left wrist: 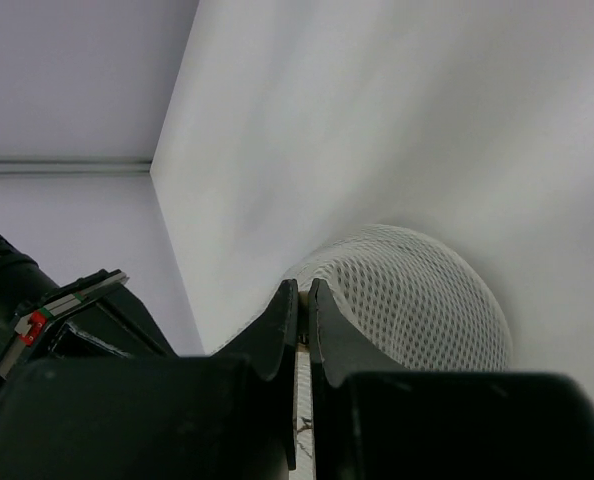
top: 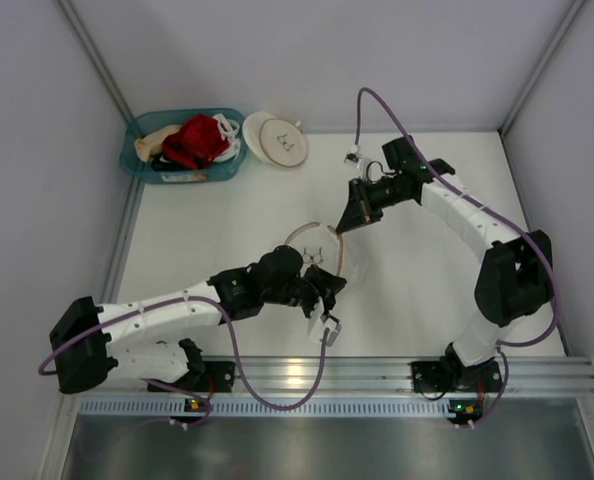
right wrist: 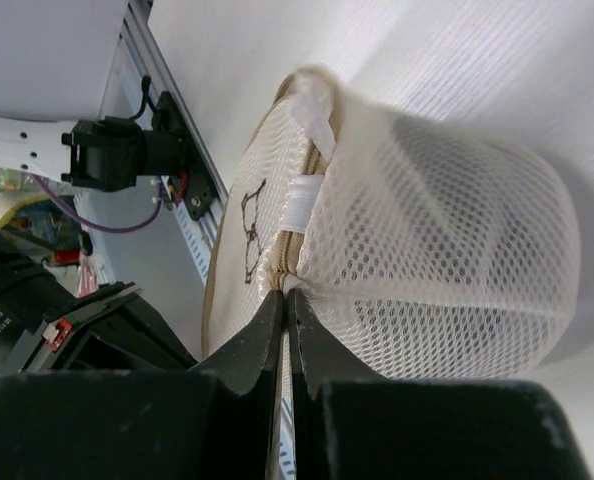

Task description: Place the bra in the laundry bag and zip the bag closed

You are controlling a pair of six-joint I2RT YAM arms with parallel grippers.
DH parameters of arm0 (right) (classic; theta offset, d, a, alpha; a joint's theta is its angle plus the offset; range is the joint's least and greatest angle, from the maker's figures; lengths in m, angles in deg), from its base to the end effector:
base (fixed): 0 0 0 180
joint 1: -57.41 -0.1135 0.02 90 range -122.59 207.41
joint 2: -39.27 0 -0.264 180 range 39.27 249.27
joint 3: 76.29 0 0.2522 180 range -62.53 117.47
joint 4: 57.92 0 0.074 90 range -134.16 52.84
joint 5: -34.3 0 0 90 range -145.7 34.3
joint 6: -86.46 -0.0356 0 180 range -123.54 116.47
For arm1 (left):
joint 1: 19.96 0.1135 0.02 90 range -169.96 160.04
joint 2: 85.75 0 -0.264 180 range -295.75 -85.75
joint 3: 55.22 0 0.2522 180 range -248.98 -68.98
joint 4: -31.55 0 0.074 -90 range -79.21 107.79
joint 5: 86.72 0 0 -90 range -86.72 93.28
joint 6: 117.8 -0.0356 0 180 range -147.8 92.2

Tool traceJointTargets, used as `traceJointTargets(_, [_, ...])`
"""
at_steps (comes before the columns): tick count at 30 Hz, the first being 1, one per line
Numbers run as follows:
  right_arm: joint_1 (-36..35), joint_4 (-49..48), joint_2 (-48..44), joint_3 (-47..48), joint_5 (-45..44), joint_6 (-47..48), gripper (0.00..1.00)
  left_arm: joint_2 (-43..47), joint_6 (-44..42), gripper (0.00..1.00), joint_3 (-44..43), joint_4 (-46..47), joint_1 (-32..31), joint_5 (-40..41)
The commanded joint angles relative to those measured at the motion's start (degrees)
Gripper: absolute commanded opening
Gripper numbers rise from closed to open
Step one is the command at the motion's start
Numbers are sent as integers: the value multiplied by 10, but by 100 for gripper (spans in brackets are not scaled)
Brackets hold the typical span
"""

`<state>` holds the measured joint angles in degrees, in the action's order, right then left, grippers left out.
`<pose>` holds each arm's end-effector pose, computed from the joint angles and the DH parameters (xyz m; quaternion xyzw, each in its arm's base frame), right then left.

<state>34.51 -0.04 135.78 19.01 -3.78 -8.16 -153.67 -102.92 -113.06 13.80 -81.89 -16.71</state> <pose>0.3128 0.1625 0.2881 -0.2528 0.8371 0.4668 0.1324 0.1135 -0.2388 0.2638 0.8177 0.2254 -0.0893 0.5222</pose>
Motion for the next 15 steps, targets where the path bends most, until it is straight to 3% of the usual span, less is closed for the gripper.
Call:
traceJointTargets(1, [26,-62,-1,31,11,-17,0,25,14,0,16,-17,-26,-44])
traceJointTargets(10, [36,-84,3,22,36,-31,0,44,40,0,38,-27,-65,-15])
traceJointTargets(11, [36,-77,3,24,44,-26,7,40,45,0,35,-27,-65,3])
traceJointTargets(12, [36,-39,3,27,45,1,24,36,57,0,30,-27,-65,12])
traceJointTargets(13, [36,-20,4,33,42,17,34,26,64,0,21,-26,-65,19])
traceJointTargets(15, [41,26,-1,31,26,40,47,17,83,0,8,-23,-65,39])
